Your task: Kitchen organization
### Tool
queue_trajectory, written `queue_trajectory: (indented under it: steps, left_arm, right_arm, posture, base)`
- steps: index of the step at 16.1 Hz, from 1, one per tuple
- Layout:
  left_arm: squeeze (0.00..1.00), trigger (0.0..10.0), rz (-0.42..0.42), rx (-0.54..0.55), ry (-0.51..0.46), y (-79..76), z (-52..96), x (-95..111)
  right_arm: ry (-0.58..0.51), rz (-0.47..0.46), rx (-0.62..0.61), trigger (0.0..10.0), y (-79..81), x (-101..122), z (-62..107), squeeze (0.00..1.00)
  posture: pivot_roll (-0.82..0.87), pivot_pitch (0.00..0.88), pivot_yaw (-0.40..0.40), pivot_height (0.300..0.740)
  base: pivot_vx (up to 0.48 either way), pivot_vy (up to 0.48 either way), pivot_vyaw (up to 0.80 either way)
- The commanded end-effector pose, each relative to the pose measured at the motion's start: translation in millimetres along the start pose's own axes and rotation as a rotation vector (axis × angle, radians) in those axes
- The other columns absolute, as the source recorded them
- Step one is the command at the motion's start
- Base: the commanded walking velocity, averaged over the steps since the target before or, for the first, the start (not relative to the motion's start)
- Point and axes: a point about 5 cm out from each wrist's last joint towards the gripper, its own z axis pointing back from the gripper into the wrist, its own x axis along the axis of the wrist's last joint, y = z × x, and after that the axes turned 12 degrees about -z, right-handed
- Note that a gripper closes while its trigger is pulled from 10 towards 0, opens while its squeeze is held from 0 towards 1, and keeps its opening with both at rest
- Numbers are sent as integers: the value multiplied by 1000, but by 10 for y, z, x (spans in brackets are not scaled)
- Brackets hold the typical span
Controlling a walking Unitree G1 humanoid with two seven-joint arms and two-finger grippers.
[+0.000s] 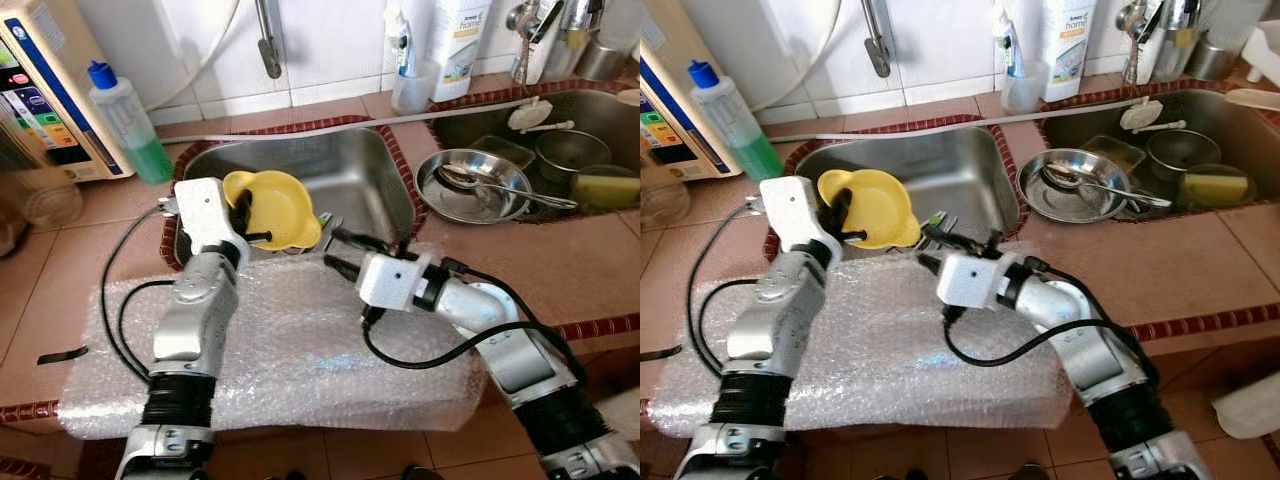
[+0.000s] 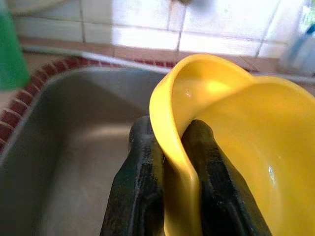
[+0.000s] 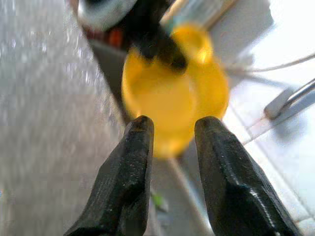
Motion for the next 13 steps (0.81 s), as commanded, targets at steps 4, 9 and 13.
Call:
queue_trajectory:
  steps: [4,9,13]
  left_arm:
    - [0,0,-50,113,-2,45,-72,-9]
    - [0,1137,-72,130,-27,-81,-168,-44]
    - [0,1647,-175,51,-107,-344,-291,-2]
  right_arm:
    - [-34,-127,-88,10000,18,102,71,1000]
    - [-50,-410,-221,10000,63,168,168,1000]
    - [-93,-872,-426,10000,16,212,241,1000]
  posture:
    - [-339,170,154,740]
    - [-354,172,150,740]
    - [-371,173,153,740]
  base:
    - [0,0,0]
    - [0,0,0]
    - [0,0,0]
